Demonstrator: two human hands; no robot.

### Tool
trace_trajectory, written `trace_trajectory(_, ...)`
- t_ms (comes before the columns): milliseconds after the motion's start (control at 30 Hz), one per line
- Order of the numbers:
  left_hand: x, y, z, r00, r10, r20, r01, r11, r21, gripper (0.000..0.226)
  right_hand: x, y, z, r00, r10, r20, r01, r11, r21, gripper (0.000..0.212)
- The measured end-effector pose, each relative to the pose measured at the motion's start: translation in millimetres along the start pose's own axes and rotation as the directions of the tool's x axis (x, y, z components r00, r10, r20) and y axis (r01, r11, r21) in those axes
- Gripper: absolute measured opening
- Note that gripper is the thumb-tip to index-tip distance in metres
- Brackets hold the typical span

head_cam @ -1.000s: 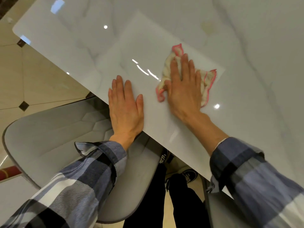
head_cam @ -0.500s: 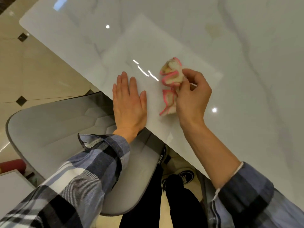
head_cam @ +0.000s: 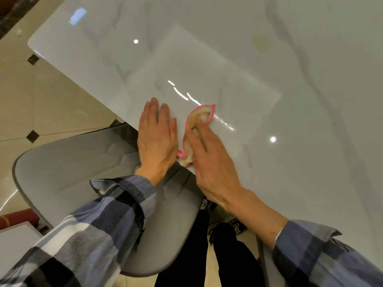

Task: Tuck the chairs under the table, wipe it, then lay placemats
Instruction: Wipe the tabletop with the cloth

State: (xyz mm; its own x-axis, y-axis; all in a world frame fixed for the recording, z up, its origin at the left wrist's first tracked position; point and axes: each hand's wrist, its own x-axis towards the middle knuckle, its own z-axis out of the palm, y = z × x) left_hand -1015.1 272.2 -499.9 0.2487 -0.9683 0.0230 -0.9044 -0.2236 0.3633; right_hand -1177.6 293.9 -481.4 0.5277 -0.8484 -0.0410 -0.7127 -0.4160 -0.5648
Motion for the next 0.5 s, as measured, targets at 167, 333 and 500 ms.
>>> trace_trajectory(167,3,-5,-6,1.0,0.019,-0.012,-0.019,1.0,0.001,0.044,9,14,1,0.999,-0.029,0.028,0.036,0.957,-0.289,0.058)
trace_trajectory(333,3,3,0,1.0,-0.026,-0.01,0.026,1.0,-0.007,0.045,29,58,-21,0.999,0.051,-0.015,-0.053,0.92,-0.388,0.066)
trace_trajectory(500,3,3,2,1.0,-0.006,-0.01,0.006,0.999,0.047,0.045,44,113,-72,0.904,0.351,-0.243,-0.412,0.868,-0.278,0.057)
